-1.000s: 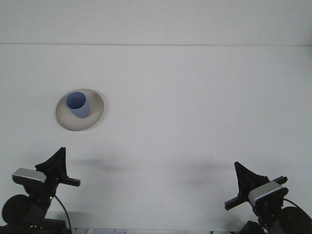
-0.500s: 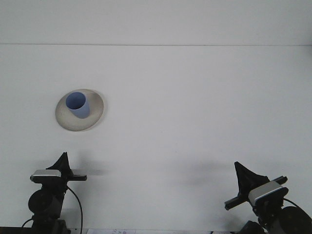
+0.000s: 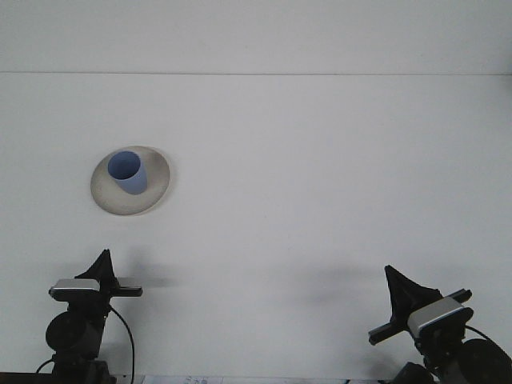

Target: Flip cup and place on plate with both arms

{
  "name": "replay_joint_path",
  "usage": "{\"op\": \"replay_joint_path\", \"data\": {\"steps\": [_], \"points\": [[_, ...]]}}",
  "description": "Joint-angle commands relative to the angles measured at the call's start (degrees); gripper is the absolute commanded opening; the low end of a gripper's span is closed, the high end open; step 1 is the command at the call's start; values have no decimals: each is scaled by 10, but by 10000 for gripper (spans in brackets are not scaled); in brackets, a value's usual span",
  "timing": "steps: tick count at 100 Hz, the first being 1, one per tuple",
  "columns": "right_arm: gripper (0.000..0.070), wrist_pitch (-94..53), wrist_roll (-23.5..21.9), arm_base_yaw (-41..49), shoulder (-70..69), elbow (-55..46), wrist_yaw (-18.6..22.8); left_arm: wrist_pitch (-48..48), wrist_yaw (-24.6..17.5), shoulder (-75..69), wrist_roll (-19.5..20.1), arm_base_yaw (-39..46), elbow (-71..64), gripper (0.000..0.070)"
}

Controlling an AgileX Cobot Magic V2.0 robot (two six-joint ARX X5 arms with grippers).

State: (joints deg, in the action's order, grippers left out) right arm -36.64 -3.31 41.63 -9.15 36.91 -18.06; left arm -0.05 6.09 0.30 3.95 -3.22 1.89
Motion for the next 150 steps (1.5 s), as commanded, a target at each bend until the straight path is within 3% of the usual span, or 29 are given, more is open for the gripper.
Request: {"op": "replay_joint_path", "data": {"steps": [1, 36, 43, 53, 62, 78, 85, 106, 150], "points": [[7, 7, -1, 5, -3, 5, 0, 6, 0, -1, 3, 0, -11, 16], [6, 6, 0, 1, -3, 5, 0, 6, 0, -1, 3, 0, -11, 16], [7, 10, 25, -23, -3, 3, 0, 6, 0, -1, 3, 0, -11, 16], [7, 74, 27, -91, 2, -35, 18, 6, 0, -1, 3, 0, -11, 16], [6, 147, 31, -174, 25, -99, 62, 6, 0, -1, 3, 0, -11, 16], [7, 233, 27, -324, 76, -226, 203, 6, 0, -1, 3, 0, -11, 16], [7, 252, 27, -363, 92, -271, 233, 6, 0, -1, 3, 0, -11, 16], [7, 323, 27, -398, 91, -362, 239, 6, 0, -1, 3, 0, -11, 16], [7, 307, 28, -411, 91, -362, 241, 6, 0, -1, 3, 0, -11, 16]]}}
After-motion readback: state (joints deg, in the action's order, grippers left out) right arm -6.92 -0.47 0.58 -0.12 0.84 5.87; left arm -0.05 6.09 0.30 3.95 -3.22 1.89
